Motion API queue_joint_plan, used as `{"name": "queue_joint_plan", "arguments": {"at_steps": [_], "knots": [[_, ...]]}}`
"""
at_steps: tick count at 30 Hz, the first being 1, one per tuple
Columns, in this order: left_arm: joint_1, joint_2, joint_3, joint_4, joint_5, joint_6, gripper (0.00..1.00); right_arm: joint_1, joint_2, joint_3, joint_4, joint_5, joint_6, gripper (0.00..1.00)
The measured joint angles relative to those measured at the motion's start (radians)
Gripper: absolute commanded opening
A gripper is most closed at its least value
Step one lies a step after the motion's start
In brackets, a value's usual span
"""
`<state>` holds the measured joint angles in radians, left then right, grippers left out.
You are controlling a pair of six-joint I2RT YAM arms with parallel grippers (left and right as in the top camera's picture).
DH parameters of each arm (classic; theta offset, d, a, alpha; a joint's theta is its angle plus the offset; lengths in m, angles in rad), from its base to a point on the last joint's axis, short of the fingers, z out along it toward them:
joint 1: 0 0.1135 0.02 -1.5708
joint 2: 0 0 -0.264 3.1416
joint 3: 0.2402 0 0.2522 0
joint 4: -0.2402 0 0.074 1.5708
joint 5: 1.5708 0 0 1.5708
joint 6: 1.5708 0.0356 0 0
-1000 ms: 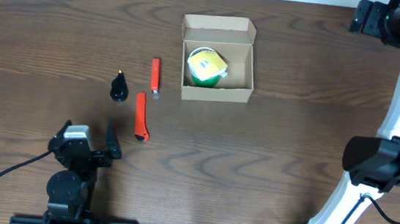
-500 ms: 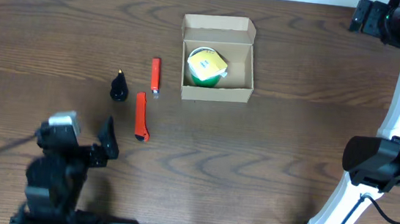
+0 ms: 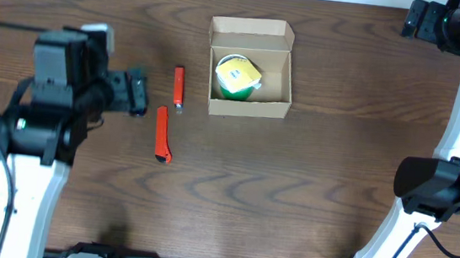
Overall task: Pack container
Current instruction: 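Reach left gripper over the red stapler beside the box, then lower left gripper around the red stapler to grasp it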
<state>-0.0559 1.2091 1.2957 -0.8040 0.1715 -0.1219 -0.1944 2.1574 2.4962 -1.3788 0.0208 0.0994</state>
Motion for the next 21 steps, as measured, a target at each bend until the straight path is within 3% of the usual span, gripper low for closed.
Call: {"name": "queue_joint_plan", "arguments": {"at_steps": [10, 15, 21], "knots": [[0.0, 0.3, 0.03, -0.051, 0.066, -0.018, 0.96, 0.0, 0.0, 0.0, 0.0, 0.0, 0.0, 0.99], [0.0, 0.454, 0.153, -0.146, 0.069, -0.025, 1.0, 0.0, 0.0, 0.0, 0.0, 0.0, 0.0, 0.99], [-0.026, 0.638, 0.378, -0.306, 0.031, 0.001, 0.89, 0.0, 0.0, 0.0, 0.0, 0.0, 0.0, 0.99]]}}
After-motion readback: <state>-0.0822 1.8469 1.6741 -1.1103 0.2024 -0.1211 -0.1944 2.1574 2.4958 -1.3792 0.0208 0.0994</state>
